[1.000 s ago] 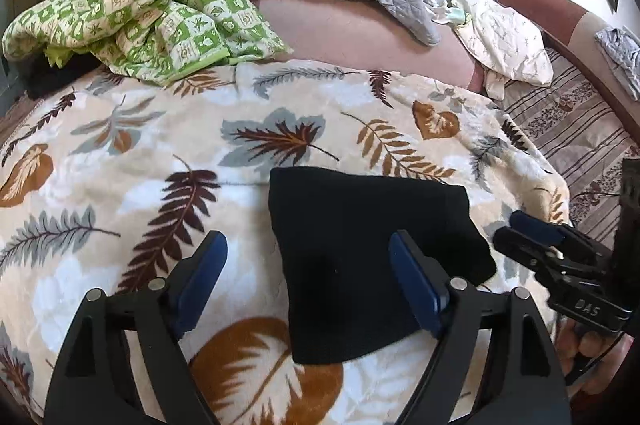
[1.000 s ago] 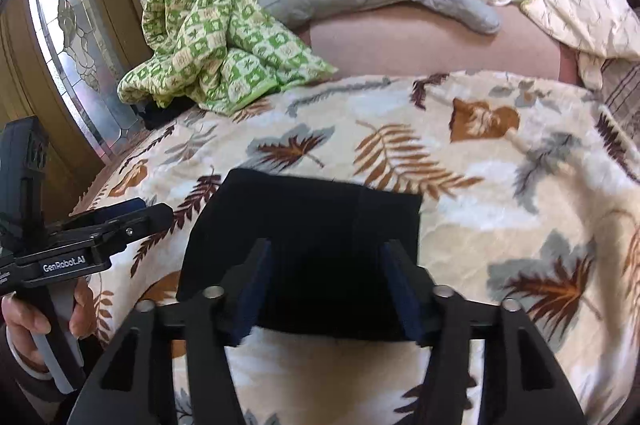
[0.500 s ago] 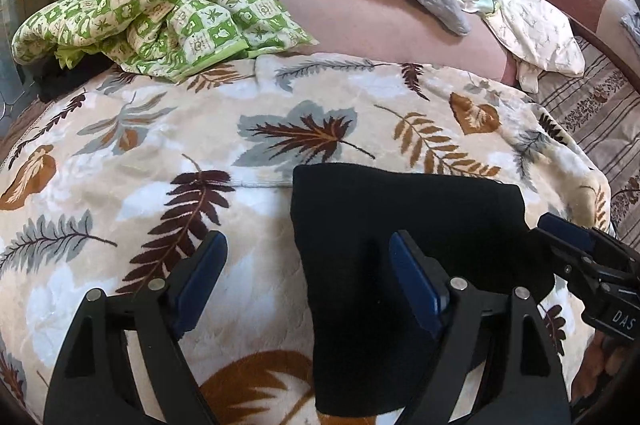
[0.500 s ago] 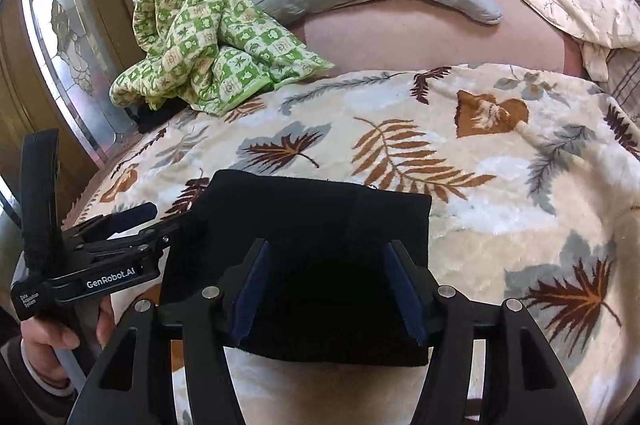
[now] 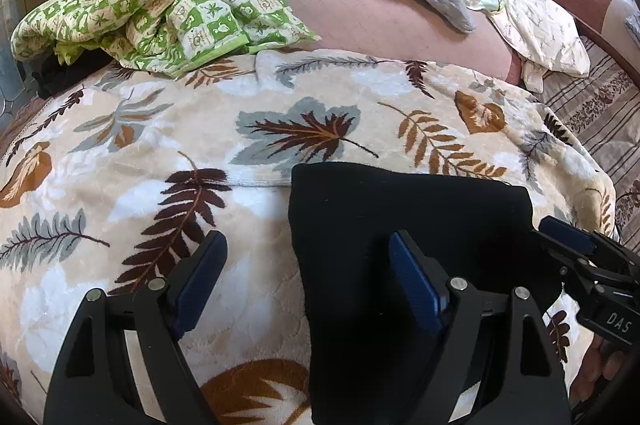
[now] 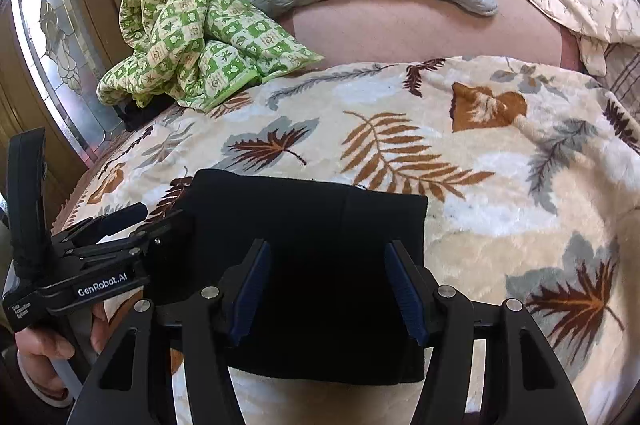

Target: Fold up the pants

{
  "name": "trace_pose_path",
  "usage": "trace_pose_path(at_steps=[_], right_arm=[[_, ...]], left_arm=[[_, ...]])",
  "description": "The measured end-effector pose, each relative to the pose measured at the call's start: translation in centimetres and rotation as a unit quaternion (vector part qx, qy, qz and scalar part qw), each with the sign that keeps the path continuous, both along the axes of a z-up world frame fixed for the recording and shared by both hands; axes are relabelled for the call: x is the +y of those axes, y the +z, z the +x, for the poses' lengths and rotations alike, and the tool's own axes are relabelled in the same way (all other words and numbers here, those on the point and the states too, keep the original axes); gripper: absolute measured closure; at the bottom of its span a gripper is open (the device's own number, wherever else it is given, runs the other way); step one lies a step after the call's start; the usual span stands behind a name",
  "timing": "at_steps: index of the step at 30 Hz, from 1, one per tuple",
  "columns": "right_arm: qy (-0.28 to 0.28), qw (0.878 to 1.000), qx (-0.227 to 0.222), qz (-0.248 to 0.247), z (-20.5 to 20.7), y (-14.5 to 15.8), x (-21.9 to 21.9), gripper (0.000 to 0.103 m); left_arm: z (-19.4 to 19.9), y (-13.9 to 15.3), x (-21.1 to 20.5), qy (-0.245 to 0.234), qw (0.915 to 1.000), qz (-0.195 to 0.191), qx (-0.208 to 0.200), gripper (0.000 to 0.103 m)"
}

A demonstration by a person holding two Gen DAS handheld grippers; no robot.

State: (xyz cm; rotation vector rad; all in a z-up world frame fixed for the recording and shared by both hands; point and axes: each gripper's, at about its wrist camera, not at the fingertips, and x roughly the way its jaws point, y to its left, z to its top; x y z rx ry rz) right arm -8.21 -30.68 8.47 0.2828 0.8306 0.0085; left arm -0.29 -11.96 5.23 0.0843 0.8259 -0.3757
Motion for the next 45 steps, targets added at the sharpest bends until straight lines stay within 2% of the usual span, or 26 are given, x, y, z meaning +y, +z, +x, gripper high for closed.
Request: trace_pose_path(at_steps=[8, 12, 17, 20, 24, 29, 34, 39, 45], right_arm=[[0.005, 1.0, -0.001, 0.01, -1.5, 0.2, 0.0, 0.042], [0.017, 1.0, -0.001, -0.003, -2.5, 0.2, 0.9, 0.042], [0.021, 0.999, 0.02, -0.015, -3.3, -1.3, 1.0, 0.042], [0.021, 0.999, 0.018, -0.023, -3.8, -1.9, 1.1, 0.042], [0.018, 1.0, 0.01, -0.018, -3.8, -0.9, 0.9, 0.042], [-0.014, 1.0, -0.002, -0.002, -3.8, 0.4, -0.4, 0.042], [-0.023, 1.0, -0.018, 0.001, -4.3, 1.4, -0.6, 0.038], [-0.027, 1.0, -0.014, 0.003, -3.9, 1.5, -0.9, 0.033], [-0.027, 1.0, -0.001, 0.006, -2.4, 0.7, -0.7, 0.033]], left_arm=[[0.1, -0.4, -0.1, -0.001, 1.0, 0.002, 0.007, 0.019], [0.2, -0.5, 0.0, 0.001, 0.9999, 0.0, 0.01, 0.019], [0.1, -0.8, -0.1, -0.001, 0.9999, -0.001, 0.014, 0.019], [0.1, -0.9, -0.2, -0.003, 0.9999, 0.002, 0.014, 0.019], [-0.1, -0.6, -0.2, -0.005, 0.9999, -0.004, 0.016, 0.019], [-0.4, -0.1, 0.2, -0.002, 0.9997, -0.019, 0.014, 0.019], [-0.9, 0.0, 0.3, -0.007, 0.9997, -0.021, 0.008, 0.019], [-1.3, 0.3, 0.0, -0.016, 0.9996, -0.024, 0.0, 0.019], [-1.6, 0.5, -0.4, -0.027, 0.9994, -0.022, -0.007, 0.019]])
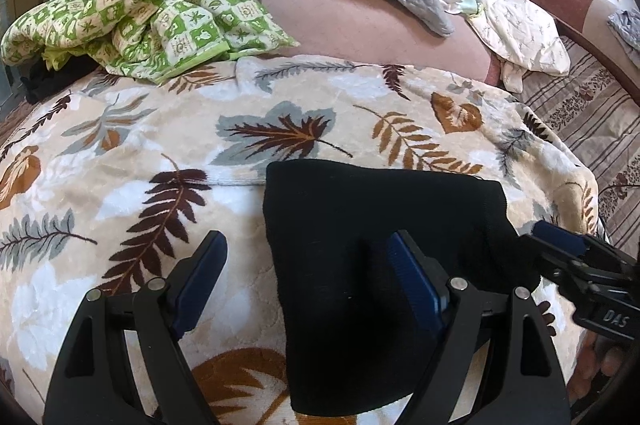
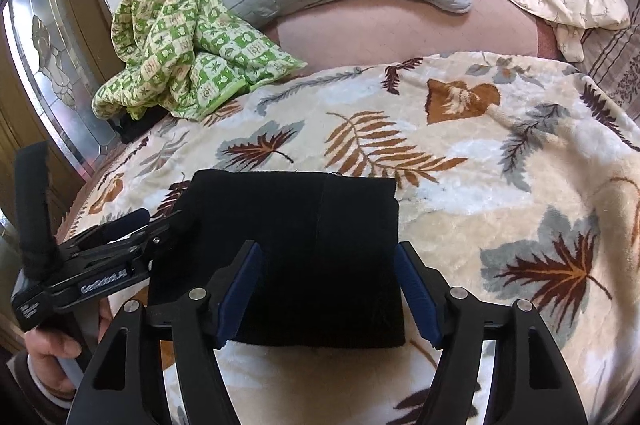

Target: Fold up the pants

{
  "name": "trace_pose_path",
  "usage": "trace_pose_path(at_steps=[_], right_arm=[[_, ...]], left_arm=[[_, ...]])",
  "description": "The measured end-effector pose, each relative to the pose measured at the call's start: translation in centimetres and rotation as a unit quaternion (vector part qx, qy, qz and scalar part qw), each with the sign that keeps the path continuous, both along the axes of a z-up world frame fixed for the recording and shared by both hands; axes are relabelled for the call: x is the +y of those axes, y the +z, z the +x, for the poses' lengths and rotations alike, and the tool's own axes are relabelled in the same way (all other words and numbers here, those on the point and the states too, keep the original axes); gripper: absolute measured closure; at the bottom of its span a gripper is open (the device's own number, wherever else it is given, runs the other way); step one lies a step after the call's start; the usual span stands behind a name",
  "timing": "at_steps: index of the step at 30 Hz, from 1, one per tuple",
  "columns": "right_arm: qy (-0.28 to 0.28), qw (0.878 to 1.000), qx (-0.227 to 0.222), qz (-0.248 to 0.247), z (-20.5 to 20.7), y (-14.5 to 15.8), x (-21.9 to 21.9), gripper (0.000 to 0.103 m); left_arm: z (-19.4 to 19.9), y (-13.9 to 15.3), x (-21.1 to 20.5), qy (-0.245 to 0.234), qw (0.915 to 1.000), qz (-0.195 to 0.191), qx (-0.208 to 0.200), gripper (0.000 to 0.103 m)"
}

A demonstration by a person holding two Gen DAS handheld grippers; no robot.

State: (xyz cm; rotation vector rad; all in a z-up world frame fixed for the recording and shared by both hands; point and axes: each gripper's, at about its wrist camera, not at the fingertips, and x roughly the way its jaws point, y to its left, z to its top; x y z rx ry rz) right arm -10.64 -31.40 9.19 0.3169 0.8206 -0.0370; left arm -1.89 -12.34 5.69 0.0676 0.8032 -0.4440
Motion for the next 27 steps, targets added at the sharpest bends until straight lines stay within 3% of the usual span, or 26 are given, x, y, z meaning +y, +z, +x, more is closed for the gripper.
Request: trace_pose_path(at_steps=[12, 19, 27], right_arm=[[0.007, 1.0, 0.005, 0.005, 0.54, -0.45, 0.6, 0.033], [0.004, 1.0, 0.0, 0.004, 0.41, -0.01, 0.39, 0.033], [0.002, 1.0, 0.001, 0.007, 0.13, 0.0, 0.36, 0.033]], left_arm=[[0.17, 0.05, -0.18, -0.01, 0.9999, -0.012, 0.003, 0.013], [0.06, 0.49, 0.23, -0.004, 0.9998, -0.017, -0.008, 0.003], [-0.12, 0.69, 0.28, -0.003, 0.9998, -0.011, -0.016, 0.002]])
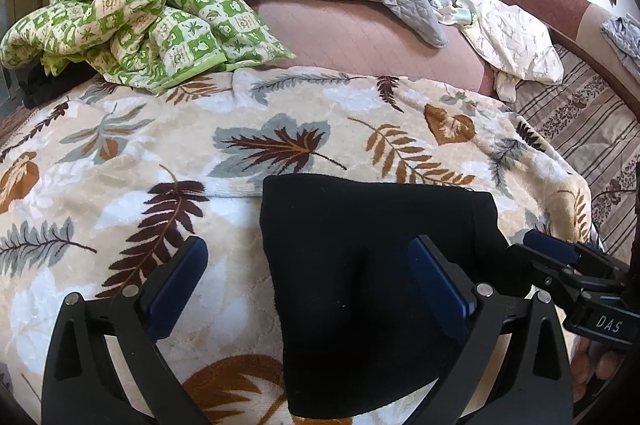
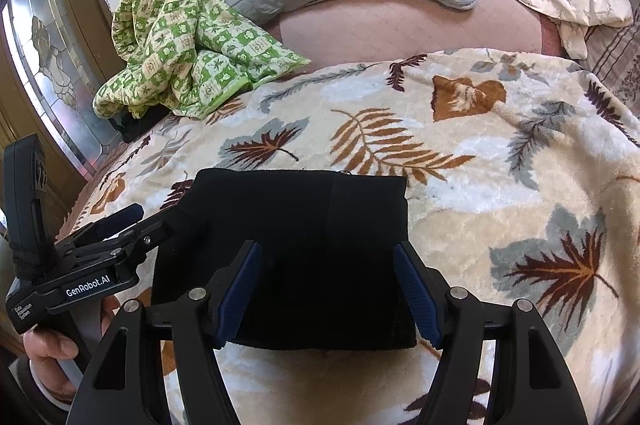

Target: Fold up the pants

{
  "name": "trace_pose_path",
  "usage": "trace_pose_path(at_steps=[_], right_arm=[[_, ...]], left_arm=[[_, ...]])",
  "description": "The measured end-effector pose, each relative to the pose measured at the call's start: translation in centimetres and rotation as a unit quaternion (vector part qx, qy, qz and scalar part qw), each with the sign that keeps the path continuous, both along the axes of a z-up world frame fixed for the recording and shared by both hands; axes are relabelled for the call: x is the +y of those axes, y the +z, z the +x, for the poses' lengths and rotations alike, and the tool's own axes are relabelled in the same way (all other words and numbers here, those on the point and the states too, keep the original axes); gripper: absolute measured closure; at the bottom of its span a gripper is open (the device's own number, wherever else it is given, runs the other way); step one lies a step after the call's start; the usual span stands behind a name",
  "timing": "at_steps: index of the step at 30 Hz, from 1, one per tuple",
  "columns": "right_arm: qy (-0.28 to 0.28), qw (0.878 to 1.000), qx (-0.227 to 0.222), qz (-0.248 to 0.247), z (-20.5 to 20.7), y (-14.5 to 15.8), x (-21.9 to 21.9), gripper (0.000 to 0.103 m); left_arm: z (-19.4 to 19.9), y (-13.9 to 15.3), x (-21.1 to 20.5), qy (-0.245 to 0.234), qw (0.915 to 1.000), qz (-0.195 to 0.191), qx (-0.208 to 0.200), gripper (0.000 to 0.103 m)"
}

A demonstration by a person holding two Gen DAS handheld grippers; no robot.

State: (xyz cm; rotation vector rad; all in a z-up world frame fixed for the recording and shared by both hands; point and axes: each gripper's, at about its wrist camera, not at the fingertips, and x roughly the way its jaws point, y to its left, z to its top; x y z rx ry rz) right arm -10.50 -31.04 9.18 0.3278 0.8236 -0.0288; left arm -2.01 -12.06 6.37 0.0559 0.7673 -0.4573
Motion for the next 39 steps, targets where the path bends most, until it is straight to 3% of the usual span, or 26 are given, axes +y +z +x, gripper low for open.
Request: trace_pose_path(at_steps=[13, 21, 25, 30, 39], right_arm=[[-0.005, 1.0, 0.004, 0.0, -0.1, -0.1, -0.3, 0.033], [0.009, 1.0, -0.028, 0.008, -0.6, 0.7, -0.6, 0.034], [0.021, 1.0, -0.017, -0.002, 0.9, -0.3, 0.0, 0.039], [0.03, 0.999, 0.002, -0.02, 3.3, -1.9, 0.3, 0.056], [0.026, 0.998, 0.027, -0.054, 6.1, -3.9, 0.4, 0.057]], left_arm=[[0.3, -0.5, 0.1, 0.014, 0.9997, 0.019, 0.003, 0.002], [0.6, -1.6, 0.0, 0.013, 0.9995, 0.022, 0.02, 0.002], [1.3, -1.9, -0.1, 0.021, 0.9992, 0.022, 0.024, 0.002], [2.7, -2.6, 0.2, 0.037, 0.9982, 0.027, 0.038, 0.002], [3.6, -3.2, -0.2, 0.041, 0.9976, 0.028, 0.048, 0.002]])
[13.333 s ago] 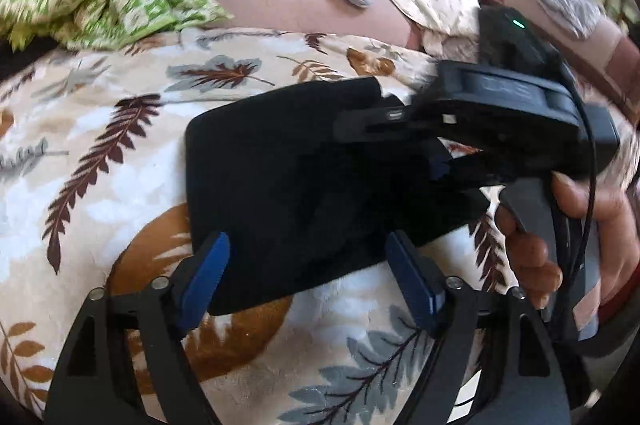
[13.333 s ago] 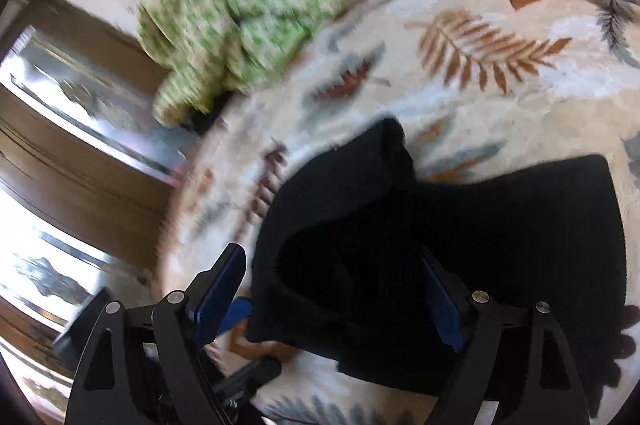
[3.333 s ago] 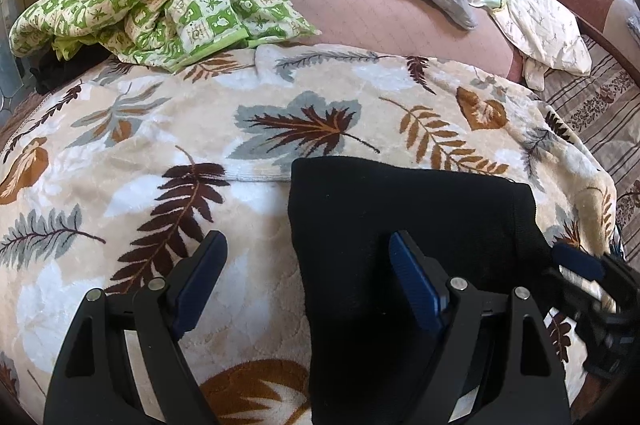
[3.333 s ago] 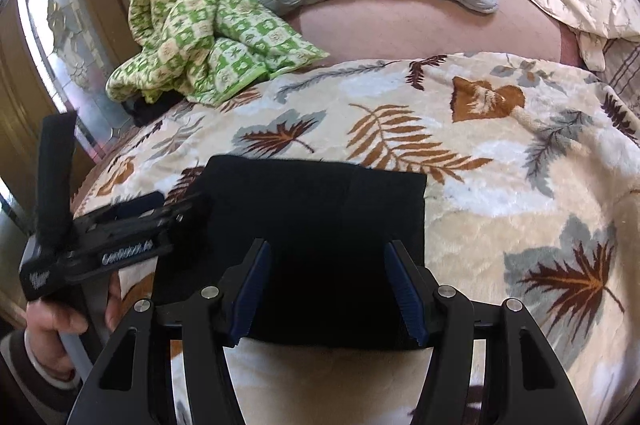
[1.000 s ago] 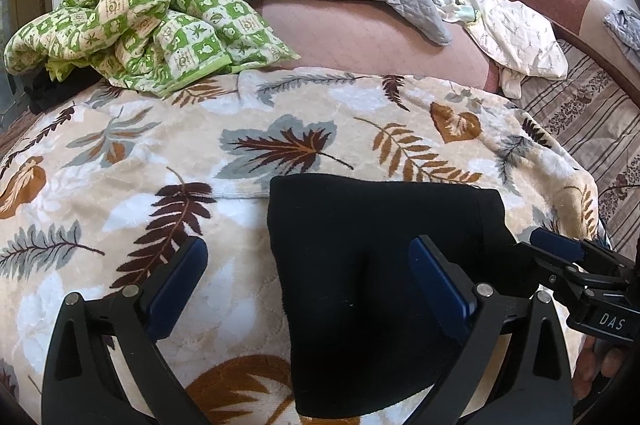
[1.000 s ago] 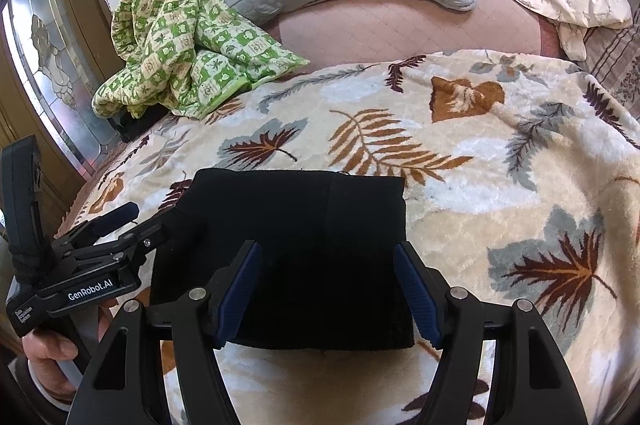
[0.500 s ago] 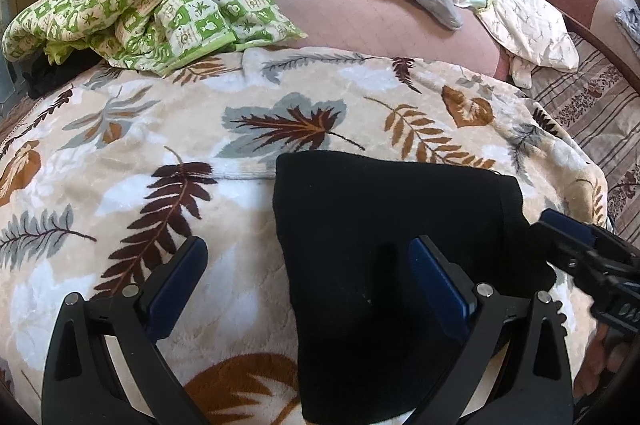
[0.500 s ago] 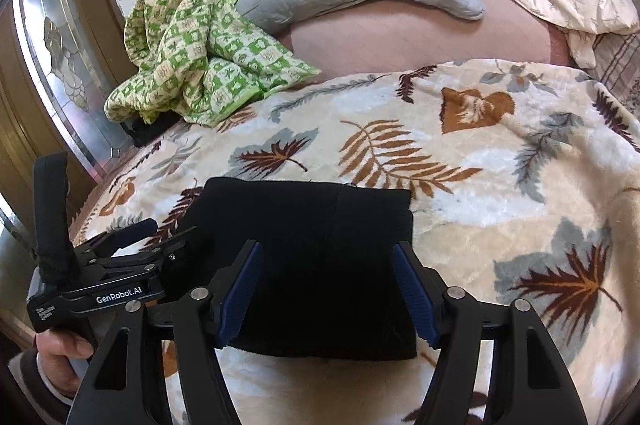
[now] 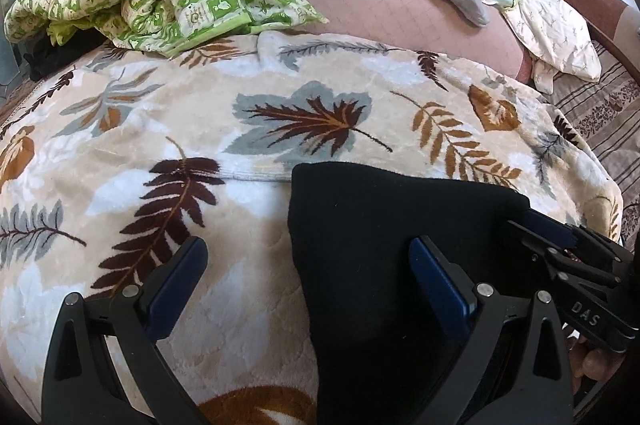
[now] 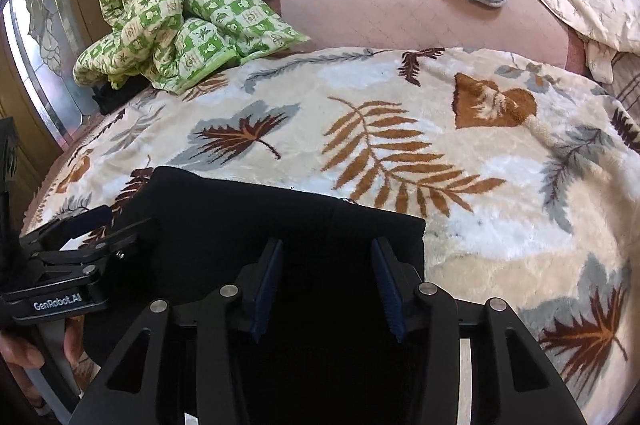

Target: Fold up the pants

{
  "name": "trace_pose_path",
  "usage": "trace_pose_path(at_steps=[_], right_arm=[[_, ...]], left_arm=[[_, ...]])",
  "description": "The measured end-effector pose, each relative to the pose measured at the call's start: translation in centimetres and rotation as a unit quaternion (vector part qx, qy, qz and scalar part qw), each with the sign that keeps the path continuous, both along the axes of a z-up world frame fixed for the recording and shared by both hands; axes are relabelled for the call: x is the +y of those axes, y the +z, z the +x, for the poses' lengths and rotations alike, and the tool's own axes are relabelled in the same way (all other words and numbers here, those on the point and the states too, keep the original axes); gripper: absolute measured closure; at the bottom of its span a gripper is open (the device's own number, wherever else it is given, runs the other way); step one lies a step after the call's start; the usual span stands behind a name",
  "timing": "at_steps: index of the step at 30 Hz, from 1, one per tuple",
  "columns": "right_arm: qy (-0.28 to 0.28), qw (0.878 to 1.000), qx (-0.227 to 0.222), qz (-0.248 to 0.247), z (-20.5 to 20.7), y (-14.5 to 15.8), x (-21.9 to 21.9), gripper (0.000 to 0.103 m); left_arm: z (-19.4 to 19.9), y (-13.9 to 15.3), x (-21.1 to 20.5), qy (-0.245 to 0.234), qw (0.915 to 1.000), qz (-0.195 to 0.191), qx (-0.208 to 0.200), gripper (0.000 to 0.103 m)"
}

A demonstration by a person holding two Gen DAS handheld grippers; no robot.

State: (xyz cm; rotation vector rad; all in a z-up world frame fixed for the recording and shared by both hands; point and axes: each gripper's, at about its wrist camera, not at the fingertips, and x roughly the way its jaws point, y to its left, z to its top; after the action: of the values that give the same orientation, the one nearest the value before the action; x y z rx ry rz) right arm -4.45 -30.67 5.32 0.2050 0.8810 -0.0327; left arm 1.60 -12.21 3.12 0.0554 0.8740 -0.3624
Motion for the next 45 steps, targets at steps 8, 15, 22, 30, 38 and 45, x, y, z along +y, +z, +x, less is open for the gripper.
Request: trace_pose_path(at_steps=[8, 15, 22, 30, 38, 45], right_arm=[[0.01, 1.0, -0.015, 0.019, -2.8, 2.9, 0.3, 0.055], [0.014, 1.0, -0.008, 0.013, -5.5, 3.3, 1.0, 0.053], [0.013, 1.0, 0.011, 0.003, -6.6, 1.1, 1.6, 0.051], [-0.002, 1.0, -0.031, -0.004, -7.8, 4.8, 1.6, 0.037], [-0.007, 1.0, -0.027, -0.011, -7.6, 4.7, 2.4, 0.031], [-0.013, 0.999, -0.033, 0.002, -8.7, 4.9, 1.9, 0.031]], left_arm=[[-0.6, 0.9, 0.3, 0.001, 0.9999, -0.001, -0.012, 0.002], [-1.5, 1.5, 0.6, 0.0, 0.9998, -0.002, -0.021, 0.002], [-2.7, 1.9, 1.0, -0.004, 0.9996, -0.001, -0.029, 0.002], [-4.1, 3.0, 2.0, -0.009, 0.9992, -0.005, -0.04, 0.002], [-4.8, 3.0, 3.0, 0.003, 0.9992, -0.005, -0.039, 0.002], [-5.9, 3.5, 3.3, -0.006, 0.9989, -0.009, -0.045, 0.002]])
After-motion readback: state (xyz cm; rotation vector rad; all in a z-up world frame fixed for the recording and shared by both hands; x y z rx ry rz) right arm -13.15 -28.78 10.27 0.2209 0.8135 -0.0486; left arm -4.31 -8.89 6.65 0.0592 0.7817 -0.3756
